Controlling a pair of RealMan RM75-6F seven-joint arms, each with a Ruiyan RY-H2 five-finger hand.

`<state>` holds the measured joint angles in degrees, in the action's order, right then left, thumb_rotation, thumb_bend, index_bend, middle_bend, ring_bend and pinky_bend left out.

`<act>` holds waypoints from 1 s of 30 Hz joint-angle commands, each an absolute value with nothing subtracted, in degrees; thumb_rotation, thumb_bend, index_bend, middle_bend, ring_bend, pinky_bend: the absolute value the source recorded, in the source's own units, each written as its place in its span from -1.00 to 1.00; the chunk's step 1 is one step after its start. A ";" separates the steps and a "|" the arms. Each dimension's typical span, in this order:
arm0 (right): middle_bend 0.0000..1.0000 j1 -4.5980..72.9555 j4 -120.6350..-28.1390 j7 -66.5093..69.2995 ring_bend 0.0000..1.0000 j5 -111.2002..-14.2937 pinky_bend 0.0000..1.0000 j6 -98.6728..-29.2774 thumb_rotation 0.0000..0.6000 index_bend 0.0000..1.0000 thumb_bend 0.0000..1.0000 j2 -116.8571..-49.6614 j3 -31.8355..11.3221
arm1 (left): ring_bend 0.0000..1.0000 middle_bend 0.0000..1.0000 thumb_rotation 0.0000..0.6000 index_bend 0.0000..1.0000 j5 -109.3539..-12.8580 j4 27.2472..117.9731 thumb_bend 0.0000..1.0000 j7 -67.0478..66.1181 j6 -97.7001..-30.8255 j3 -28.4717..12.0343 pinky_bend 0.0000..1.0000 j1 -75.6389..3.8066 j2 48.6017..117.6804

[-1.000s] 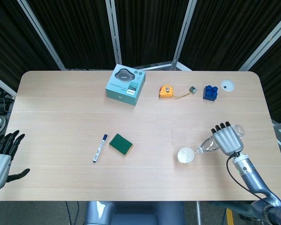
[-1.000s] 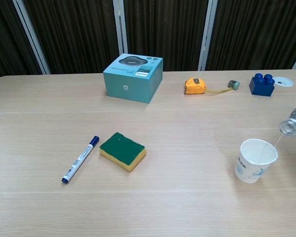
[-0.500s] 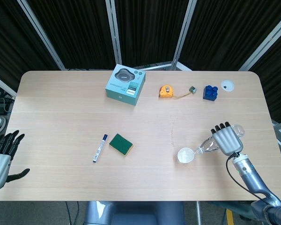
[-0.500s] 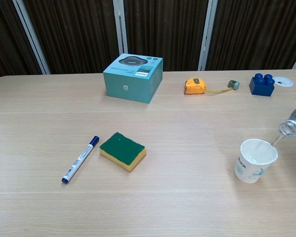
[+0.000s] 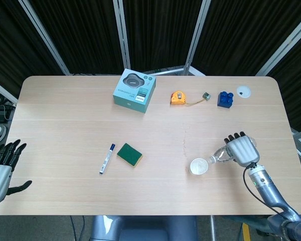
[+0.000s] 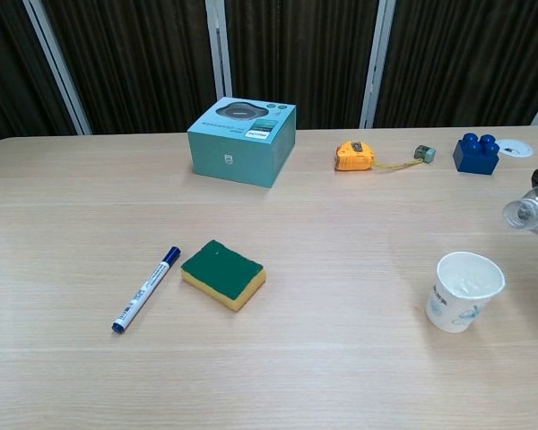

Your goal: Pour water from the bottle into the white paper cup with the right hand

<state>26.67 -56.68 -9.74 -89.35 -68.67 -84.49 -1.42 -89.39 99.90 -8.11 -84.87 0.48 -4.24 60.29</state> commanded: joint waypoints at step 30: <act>0.33 38.80 -53.06 39.62 0.20 -74.76 -0.01 -43.80 1.00 0.11 0.06 -93.86 -12.97 | -1.00 -1.00 1.00 -1.00 -84.31 98.99 -1.00 -11.24 -80.77 -0.80 -1.00 -6.03 62.17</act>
